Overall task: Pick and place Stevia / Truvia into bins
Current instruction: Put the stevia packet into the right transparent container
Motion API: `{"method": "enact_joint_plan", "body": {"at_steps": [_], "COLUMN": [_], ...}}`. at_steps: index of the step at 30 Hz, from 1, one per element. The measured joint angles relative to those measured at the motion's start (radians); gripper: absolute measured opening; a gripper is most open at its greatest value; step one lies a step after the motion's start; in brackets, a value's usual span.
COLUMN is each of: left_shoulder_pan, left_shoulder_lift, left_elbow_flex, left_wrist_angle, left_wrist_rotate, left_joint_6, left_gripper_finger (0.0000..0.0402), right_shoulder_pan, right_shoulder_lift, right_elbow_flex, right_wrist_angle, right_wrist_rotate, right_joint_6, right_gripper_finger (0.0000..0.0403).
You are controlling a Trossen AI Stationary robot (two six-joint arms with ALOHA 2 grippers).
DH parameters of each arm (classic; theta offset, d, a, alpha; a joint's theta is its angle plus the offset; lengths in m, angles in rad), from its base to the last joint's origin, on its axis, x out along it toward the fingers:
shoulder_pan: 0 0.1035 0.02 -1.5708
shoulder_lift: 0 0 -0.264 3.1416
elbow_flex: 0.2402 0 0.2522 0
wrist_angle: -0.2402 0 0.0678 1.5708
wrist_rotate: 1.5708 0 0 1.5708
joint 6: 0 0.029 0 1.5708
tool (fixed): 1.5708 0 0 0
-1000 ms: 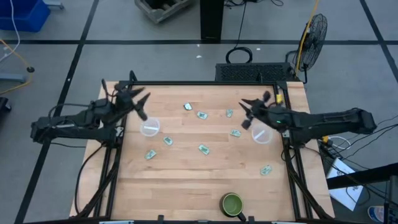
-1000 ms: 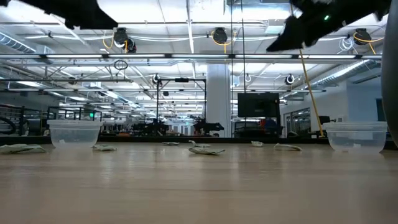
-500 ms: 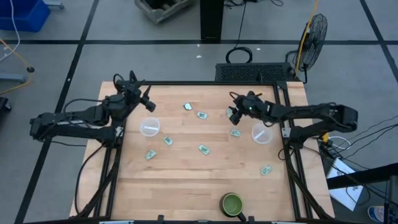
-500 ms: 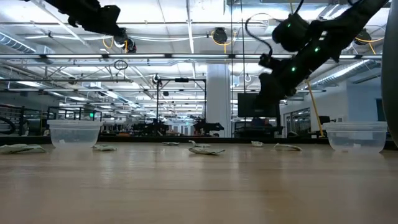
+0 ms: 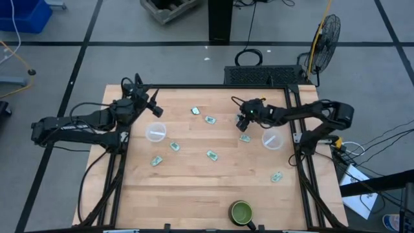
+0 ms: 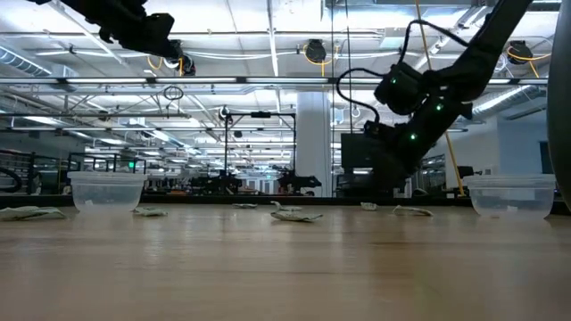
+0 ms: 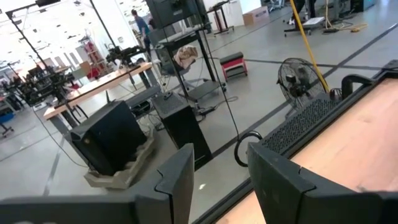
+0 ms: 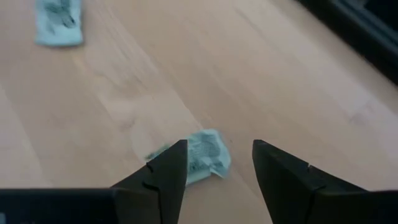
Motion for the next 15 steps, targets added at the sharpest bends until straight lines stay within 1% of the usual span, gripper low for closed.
{"method": "enact_joint_plan", "body": {"at_steps": [6,15], "left_shoulder_pan": [0.0,0.0], "left_shoulder_lift": [0.0,0.0], "left_elbow_flex": [0.0,0.0], "left_wrist_angle": [0.001,0.001], "left_wrist_rotate": [0.0,0.001], "left_joint_6": [-0.003,-0.006], "left_gripper_finger": [0.0157,0.0157], "right_shoulder_pan": [-0.009,-0.009], "right_shoulder_lift": [0.061,0.091], "right_elbow_flex": [0.0,0.002], "right_wrist_angle": [0.007,0.011], "right_wrist_rotate": [0.0,0.005], "right_joint_6": [0.013,0.014], "right_gripper_finger": [0.0172,0.0171]}}
